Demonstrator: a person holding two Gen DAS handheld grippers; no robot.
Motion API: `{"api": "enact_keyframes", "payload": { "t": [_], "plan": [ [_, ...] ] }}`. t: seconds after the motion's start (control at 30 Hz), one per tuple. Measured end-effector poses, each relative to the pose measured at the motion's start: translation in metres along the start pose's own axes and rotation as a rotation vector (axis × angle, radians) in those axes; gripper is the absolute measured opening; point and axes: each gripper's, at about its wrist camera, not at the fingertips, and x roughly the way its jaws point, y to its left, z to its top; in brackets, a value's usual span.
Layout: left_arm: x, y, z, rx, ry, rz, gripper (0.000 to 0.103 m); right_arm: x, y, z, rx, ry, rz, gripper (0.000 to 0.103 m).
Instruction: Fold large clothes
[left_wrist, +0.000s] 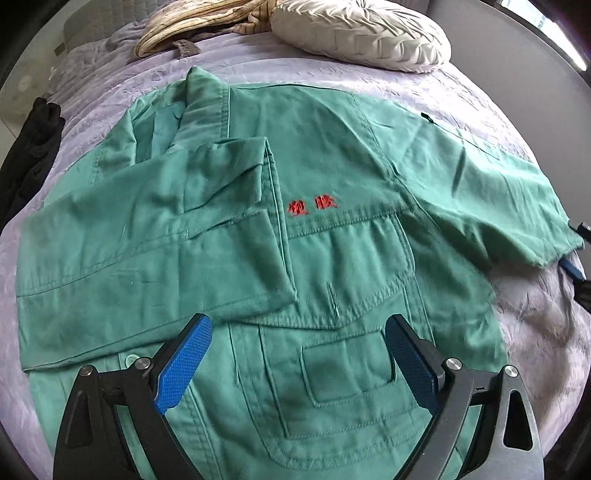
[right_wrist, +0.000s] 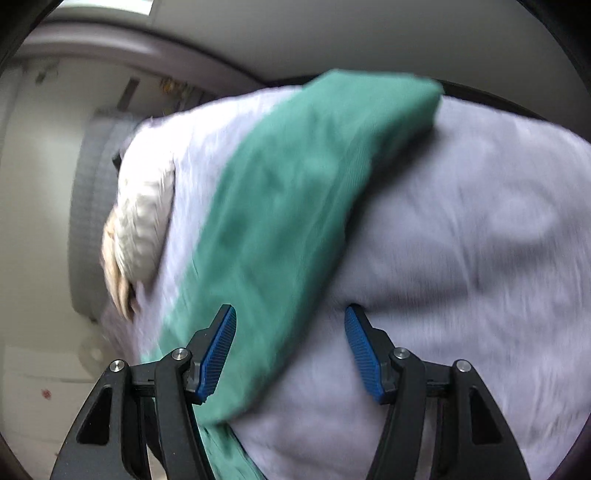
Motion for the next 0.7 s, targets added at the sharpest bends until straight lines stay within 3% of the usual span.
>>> {"api": "enact_keyframes", "payload": {
  "t": [0.27,0.3,0.33,0.37,0.4,0.57,0.7],
  "plan": [
    [-0.003,0.016,0.013,-0.047,-0.047,0.039,0.096,0.015,0.012,0.041,0.070,-0.094,0.024,0.065],
    [-0.003,0.021,0.015,-0.059,-0.058,0.051,0.096,0.018,0.013,0.043,0.087,-0.092,0.033,0.057],
    [-0.005,0.028,0.016,-0.076,-0.068,0.065,0.096,0.020,0.014,0.045,0.098,-0.090,0.045,0.028],
    [-0.004,0.033,0.017,-0.088,-0.071,0.072,0.096,0.021,0.014,0.048,0.097,-0.083,0.048,0.010],
    [-0.004,0.040,0.018,-0.104,-0.072,0.078,0.096,0.025,0.018,0.048,0.087,-0.073,0.041,0.004],
    [-0.004,0.071,0.019,-0.148,-0.086,0.126,0.096,0.018,0.065,0.031,-0.083,-0.085,0.043,0.004],
    [-0.006,0.097,0.014,-0.187,-0.095,0.142,0.096,0.018,0.134,-0.002,-0.297,-0.052,0.075,0.004]
  ]
}}
